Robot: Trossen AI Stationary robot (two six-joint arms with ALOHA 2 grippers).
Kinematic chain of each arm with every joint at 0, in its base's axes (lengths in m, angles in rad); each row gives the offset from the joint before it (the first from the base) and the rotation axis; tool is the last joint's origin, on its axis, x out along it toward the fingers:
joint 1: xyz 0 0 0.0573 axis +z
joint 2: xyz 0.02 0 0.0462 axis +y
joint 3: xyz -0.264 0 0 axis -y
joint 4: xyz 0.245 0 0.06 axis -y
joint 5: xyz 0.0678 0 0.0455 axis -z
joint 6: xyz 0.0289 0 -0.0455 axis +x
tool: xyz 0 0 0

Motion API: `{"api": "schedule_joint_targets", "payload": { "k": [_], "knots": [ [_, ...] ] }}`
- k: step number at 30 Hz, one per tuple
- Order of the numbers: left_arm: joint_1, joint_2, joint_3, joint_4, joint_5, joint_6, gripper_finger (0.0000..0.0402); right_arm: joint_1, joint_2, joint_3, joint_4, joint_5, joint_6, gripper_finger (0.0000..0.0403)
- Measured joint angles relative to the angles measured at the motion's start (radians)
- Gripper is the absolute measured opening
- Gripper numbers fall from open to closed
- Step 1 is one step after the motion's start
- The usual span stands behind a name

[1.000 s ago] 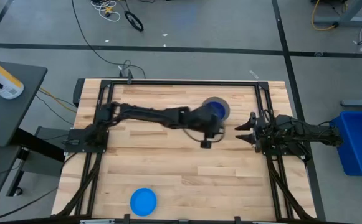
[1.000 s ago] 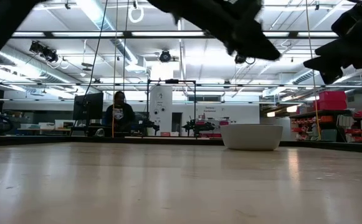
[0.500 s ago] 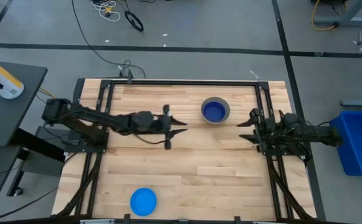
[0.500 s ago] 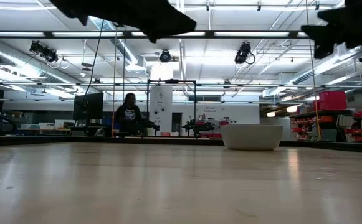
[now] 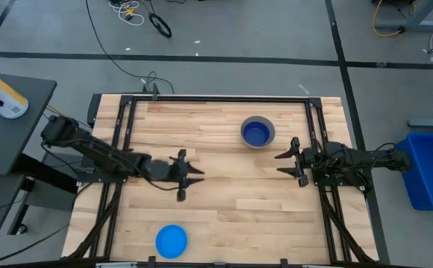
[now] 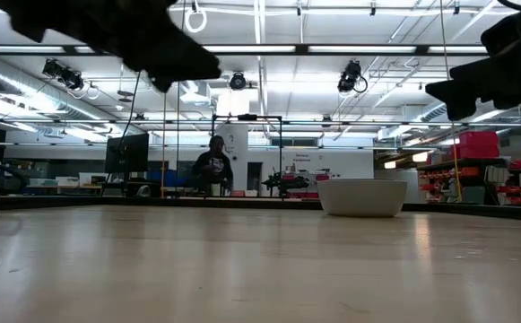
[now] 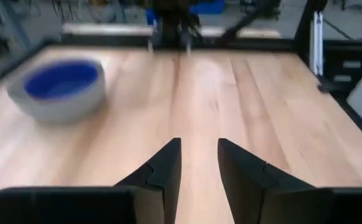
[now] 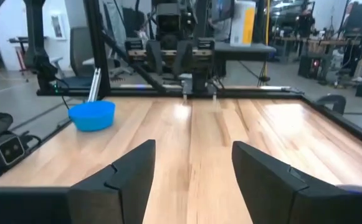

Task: Nest bowls inside each other
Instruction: Stack the blue bowl on top of the dark blue bowl

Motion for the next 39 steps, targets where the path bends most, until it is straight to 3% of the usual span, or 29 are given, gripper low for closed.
{"api": "schedule_joint_targets", "payload": {
  "k": [7, 11, 23, 31, 39],
  "knots": [
    [-0.170, -0.033, -0.050, -0.195, -0.092, -0.252, 0.0116, 0.000, 0.053, 0.000, 0.000, 0.000, 0.002, 0.0206],
    [-0.266, -0.037, -0.048, -0.243, -0.081, -0.378, 0.0128, 0.000, 0.063, 0.000, 0.000, 0.000, 0.002, 0.0198],
    [-0.480, -0.047, -0.048, -0.367, -0.064, -0.757, 0.0221, 0.000, 0.064, 0.000, 0.001, -0.008, 0.115, 0.0188],
    [-0.541, -0.035, -0.048, -0.327, -0.056, -0.854, 0.0233, 0.000, 0.064, 0.000, 0.001, -0.009, 0.134, 0.0200],
    [-0.549, 0.066, -0.048, -0.247, -0.030, -0.892, 0.0233, 0.000, 0.064, 0.000, 0.001, -0.009, 0.134, 0.0213]
  ]
}}
